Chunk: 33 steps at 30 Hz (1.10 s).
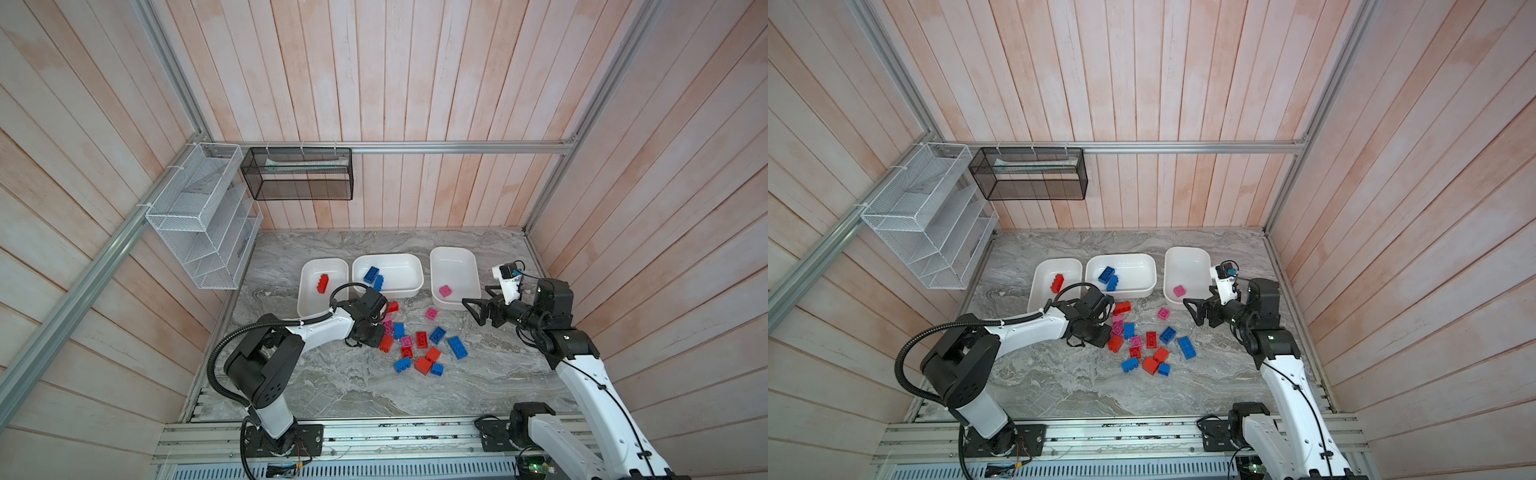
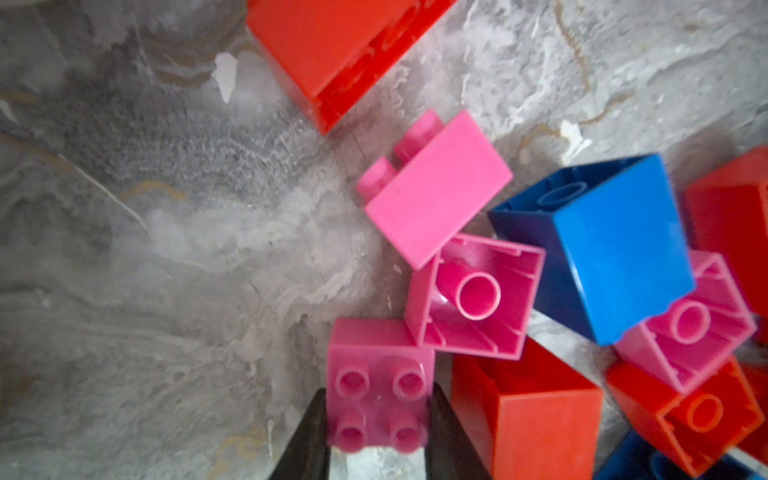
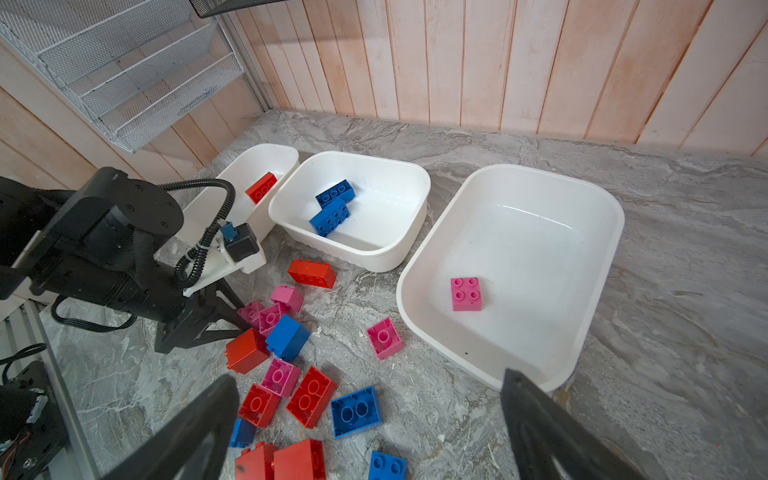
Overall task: Sort the legos into containers by color
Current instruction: 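Return the left gripper to the pile and grasp another pink brick, then carry the pink brick into the bin nearest the right arm, release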
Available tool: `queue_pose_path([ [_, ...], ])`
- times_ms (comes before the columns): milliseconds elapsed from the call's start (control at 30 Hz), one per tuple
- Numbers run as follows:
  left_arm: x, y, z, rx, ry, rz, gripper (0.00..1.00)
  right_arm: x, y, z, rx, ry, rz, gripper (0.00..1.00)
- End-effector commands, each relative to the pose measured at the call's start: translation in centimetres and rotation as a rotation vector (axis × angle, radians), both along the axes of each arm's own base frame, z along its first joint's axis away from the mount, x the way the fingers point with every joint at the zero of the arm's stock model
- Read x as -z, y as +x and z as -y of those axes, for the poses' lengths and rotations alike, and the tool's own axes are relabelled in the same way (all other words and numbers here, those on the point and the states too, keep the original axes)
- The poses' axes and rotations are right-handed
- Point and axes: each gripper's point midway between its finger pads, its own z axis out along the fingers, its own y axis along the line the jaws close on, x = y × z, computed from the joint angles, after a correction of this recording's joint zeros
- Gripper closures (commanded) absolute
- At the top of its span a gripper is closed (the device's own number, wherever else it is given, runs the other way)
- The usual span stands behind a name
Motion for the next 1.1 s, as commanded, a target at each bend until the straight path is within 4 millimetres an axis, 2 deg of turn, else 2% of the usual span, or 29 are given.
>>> queue_pose_path([
  [0, -1.8, 0.5, 0.5, 0.01, -0.015, 0.026, 0.7, 0.1, -0.4, -0.4, -0.023, 0.001, 0.003, 0.02],
  [67, -3.4, 0.4, 1.1, 0.02, -0.037, 0.028, 0.7, 0.0, -0.4, -0.3, -0.019, -0.001, 0.005, 0.02],
  [167, -6.8, 0.4, 3.0, 0.054, -0.115, 0.047, 0.7, -0.2, -0.2, -0.2, -0.013, -0.003, 0.012, 0.02],
  [267, -10.0, 1.6, 5.5, 0.091, -0.194, 0.099, 0.7, -0.5, 0.0, -0.2, -0.007, -0.005, 0.02, 0.02],
  [333, -11.7, 3.4, 7.6, 0.112, -0.249, 0.143, 0.7, -0.6, 0.1, -0.2, -0.011, -0.002, 0.022, 0.02],
  [567, -13.8, 9.6, 15.0, 0.172, -0.36, 0.217, 0.7, -0.6, 0.9, -0.4, -0.017, 0.006, 0.013, 0.02],
  [733, -13.8, 13.2, 19.7, 0.172, -0.411, 0.27, 0.7, -0.4, 1.8, -0.1, -0.002, 0.003, 0.004, 0.02],
  [833, -13.6, 14.7, 21.6, 0.143, -0.442, 0.297, 0.7, -0.7, 2.3, 0.1, 0.01, 0.004, 0.012, 0.02],
  [1000, -9.5, 17.5, 22.6, 0.089, -0.356, 0.3, 0.7, -0.4, 2.9, 0.5, 0.027, -0.005, 0.0, 0.02],
  [1067, -8.7, 18.1, 22.9, 0.081, -0.339, 0.307, 0.7, -0.3, 3.1, 0.6, 0.033, -0.009, -0.001, 0.02],
])
